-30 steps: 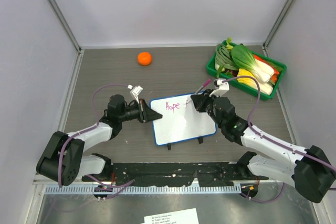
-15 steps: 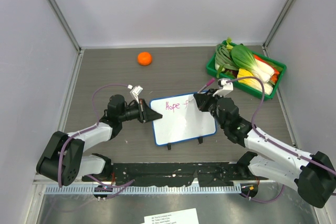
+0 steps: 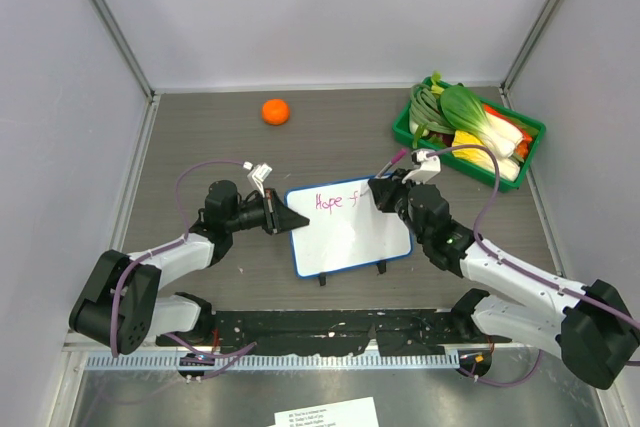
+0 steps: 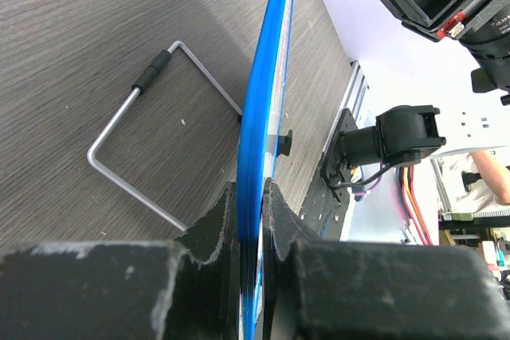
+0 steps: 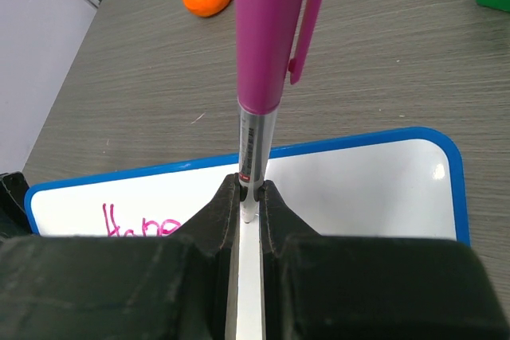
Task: Write a sentence on the whiteboard
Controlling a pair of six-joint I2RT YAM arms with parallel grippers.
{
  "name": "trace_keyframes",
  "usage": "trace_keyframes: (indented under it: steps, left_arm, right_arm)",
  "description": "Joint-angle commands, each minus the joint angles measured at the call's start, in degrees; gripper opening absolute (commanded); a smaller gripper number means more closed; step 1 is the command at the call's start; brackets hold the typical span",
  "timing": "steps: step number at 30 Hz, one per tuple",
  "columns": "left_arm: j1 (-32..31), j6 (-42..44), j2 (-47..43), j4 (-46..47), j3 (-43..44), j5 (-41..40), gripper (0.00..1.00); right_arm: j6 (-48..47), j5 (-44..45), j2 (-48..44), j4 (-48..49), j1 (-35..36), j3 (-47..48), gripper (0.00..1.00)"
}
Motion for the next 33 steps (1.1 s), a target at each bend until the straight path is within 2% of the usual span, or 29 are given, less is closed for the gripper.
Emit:
trace_keyframes:
  steps: [1, 17, 26, 33]
  left_arm:
    - [0.32, 9.42, 1.65, -7.35, -0.93, -8.16, 0.00]
    - [0.14, 9.50, 1.65, -7.53, -0.93, -8.16, 0.00]
    - [0.14, 9.50, 1.47, -7.62, -0.93, -8.34, 0.00]
    - [0.14, 9.42, 1.47, -7.62, -0.93, -8.34, 0.00]
  right_arm:
    - [0.25, 0.55, 0.12, 3.22, -0.26, -0.65, 0.01]
    - [-0.63, -3.40, -1.46, -0.21, -0.26, -1.79, 0.01]
    - [-0.64, 0.37, -4.19, -1.88, -0.35, -2.93, 0.01]
    - [-0.46, 1.52, -2.61, -0.39, -0.26, -1.53, 0.01]
